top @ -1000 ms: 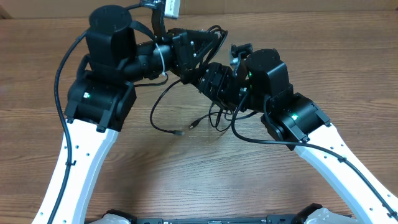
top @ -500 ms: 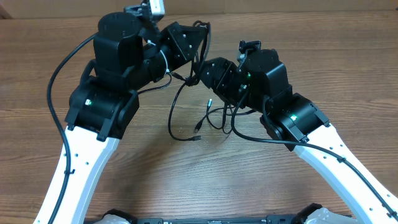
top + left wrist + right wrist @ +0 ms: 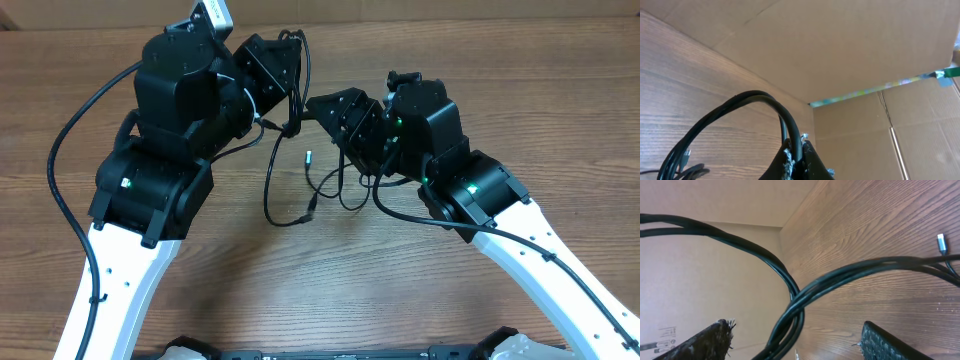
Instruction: Untangle cables
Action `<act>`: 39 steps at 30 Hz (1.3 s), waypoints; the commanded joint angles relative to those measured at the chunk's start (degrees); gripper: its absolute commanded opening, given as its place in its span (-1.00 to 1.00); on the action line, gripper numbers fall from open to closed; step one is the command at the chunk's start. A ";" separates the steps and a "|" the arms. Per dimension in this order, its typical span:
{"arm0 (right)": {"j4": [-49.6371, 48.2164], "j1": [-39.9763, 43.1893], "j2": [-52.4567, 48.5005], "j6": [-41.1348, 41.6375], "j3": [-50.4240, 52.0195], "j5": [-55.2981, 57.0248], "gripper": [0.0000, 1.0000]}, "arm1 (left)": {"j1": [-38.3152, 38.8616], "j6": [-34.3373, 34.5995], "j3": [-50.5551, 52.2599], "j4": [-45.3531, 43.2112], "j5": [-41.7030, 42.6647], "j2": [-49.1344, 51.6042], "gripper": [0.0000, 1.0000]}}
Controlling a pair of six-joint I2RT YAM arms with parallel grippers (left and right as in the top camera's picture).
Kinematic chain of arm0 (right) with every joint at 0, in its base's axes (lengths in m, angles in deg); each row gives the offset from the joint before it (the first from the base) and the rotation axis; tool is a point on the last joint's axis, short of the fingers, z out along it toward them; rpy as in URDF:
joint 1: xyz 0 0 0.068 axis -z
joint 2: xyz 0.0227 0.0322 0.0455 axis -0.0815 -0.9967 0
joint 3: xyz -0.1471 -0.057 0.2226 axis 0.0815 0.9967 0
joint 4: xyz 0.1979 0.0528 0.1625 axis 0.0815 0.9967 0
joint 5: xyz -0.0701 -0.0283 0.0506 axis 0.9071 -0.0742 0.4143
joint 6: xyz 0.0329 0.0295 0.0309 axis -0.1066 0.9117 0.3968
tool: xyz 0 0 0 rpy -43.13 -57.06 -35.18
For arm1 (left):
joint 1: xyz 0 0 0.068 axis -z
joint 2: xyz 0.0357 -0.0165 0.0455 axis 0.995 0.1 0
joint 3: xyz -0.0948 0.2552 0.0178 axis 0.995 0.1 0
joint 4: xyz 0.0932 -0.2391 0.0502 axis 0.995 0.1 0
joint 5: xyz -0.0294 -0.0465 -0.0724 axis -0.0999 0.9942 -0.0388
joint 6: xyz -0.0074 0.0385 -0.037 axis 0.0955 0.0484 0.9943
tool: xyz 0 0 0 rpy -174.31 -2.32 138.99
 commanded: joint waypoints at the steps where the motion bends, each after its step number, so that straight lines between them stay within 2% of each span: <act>1: 0.35 -0.31 -0.07 -1.75 0.57 -0.39 0.62 | 0.74 0.59 -1.29 0.48 1.97 -1.42 -0.92; 4: 1.29 -0.31 -0.07 -1.01 0.61 -1.38 0.63 | 0.81 -5.20 -1.27 -2.36 5.95 -1.42 -0.91; 7: 1.03 -0.31 -0.44 3.74 0.61 -2.86 0.66 | 1.27 -10.16 -1.29 -7.32 11.28 -1.40 -0.91; 11: -1.57 -0.31 -1.88 13.05 0.61 -5.53 0.65 | 2.40 -10.62 -1.22 -9.05 11.54 -1.40 -0.91; 18: -13.66 -0.31 -2.23 16.61 0.61 -4.87 0.63 | 5.14 -7.50 -0.44 -8.87 5.38 -1.42 -0.91; 19: -14.27 -0.31 -2.25 17.62 0.61 -4.76 0.54 | 5.49 -7.15 -0.44 -8.90 4.66 -1.42 -0.91; 20: -14.60 -0.31 -2.32 18.34 0.61 -4.44 0.32 | 5.95 -7.06 -0.42 -8.90 3.74 -1.42 -0.91; 21: -14.75 -0.31 -2.32 18.47 0.61 -4.26 -0.45 | 6.32 -6.99 -0.42 -8.90 2.84 -1.42 -0.91; 22: -14.69 -0.31 -2.32 18.45 0.61 -4.24 -0.93 | 6.47 -7.04 -0.42 -8.90 2.34 -1.42 -0.91; 27: -11.39 -0.31 -2.32 12.87 0.63 -4.02 -0.93 | 5.35 -7.32 -0.42 -8.90 1.81 -1.44 -0.91; 29: -8.59 -0.04 -2.32 6.29 0.63 -3.26 -0.92 | 3.74 -7.72 -0.42 -8.74 2.19 -1.70 -0.92; 34: 0.48 3.17 -2.32 -2.80 0.63 -2.56 -0.93 | -3.41 -9.60 -0.44 -6.62 10.23 -2.89 -0.92; 39: 2.16 8.24 -2.19 -6.69 0.61 -5.33 -0.93 | -11.61 -11.52 -0.42 1.44 16.94 -3.89 -0.91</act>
